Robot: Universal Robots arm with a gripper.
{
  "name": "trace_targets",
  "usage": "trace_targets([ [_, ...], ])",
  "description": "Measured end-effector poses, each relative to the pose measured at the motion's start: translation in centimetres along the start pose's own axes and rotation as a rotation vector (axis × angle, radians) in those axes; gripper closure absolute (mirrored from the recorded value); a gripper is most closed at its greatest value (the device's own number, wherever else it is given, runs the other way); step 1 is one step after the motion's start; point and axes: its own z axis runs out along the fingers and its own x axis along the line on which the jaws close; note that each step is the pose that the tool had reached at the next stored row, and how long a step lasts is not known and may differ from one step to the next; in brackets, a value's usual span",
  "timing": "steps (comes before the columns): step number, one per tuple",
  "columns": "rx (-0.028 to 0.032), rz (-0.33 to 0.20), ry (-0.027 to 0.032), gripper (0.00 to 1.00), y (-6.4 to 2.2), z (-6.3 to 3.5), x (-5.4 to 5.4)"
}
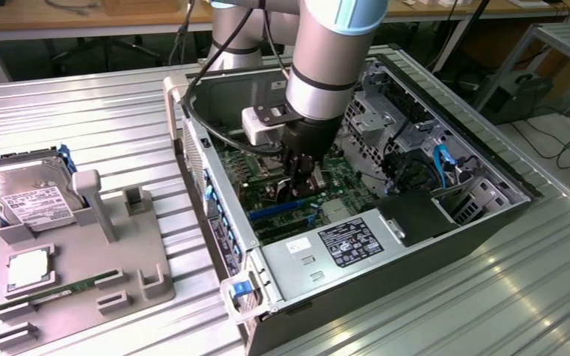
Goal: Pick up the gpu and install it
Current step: 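Insert the gpu into the slot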
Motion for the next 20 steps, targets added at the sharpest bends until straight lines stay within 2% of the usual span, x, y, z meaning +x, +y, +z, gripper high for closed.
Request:
trace_targets([
  [10, -0.0002, 0.000, 0.0000, 0.73, 0.82, 0.93, 0.0],
  [16, -0.0017, 0.000, 0.0005, 0.73, 0.95, 1.25, 0.0],
  [20, 0.0027, 0.000, -0.0003, 0.73, 0.95, 0.95, 0.0],
])
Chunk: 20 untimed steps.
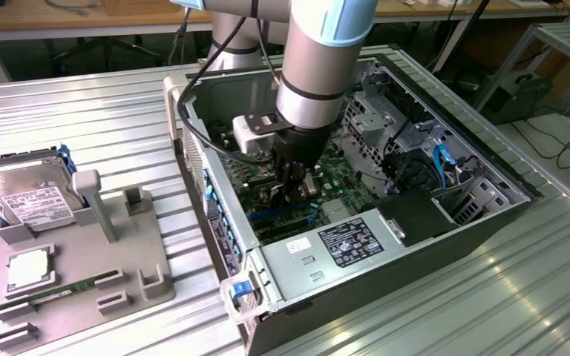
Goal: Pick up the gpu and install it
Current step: 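Insert the gpu into the slot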
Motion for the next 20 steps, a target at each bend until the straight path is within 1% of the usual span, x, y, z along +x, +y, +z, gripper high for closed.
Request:
trace_targets([
  [2, 0.0017, 0.000, 0.0001, 0.73, 0.01, -0.11, 0.00],
  [5, 0.0018, 0.000, 0.0001, 0.73, 0.04, -0.16, 0.00],
  [9, 0.0018, 0.000, 0.0002, 0.73, 0.35, -0.13, 0.01],
  [20, 0.0017, 0.000, 0.0002, 0.73, 0.37, -0.06, 0.01],
])
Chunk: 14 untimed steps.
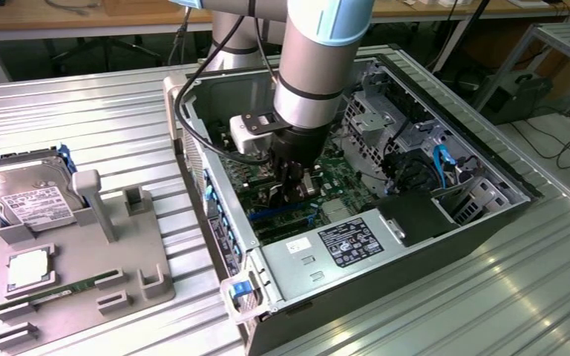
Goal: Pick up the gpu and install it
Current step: 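Insert the gpu into the slot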
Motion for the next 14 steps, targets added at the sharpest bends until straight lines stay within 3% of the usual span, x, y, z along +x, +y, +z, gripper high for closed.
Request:
trace_targets([
  [14, -0.0002, 0.000, -0.0018, 0.73, 0.00, 0.32, 0.00],
])
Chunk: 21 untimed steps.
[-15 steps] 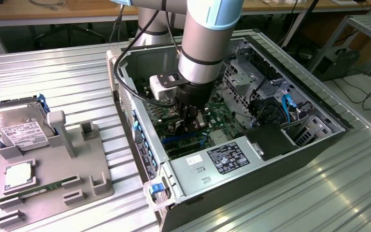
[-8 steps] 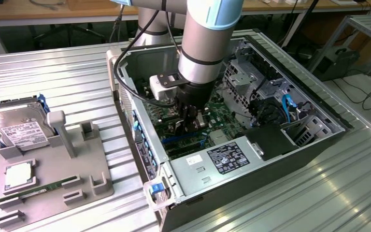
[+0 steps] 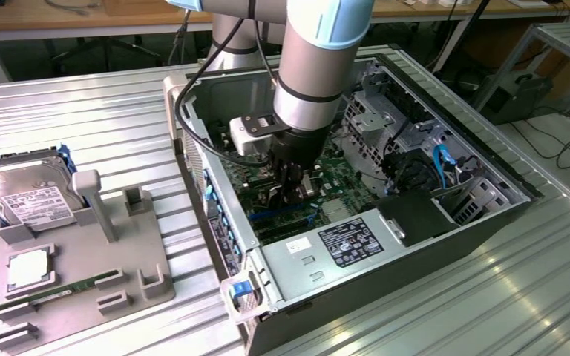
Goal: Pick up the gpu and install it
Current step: 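Insert the gpu into the slot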
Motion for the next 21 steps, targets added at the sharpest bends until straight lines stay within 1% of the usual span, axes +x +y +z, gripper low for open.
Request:
trace_targets([
  [19, 0.0001, 0.000, 0.0001, 0.73, -0.21, 0.00, -0.02],
  [21, 0.0017, 0.000, 0.0000, 0.73, -0.12, 0.01, -0.03],
])
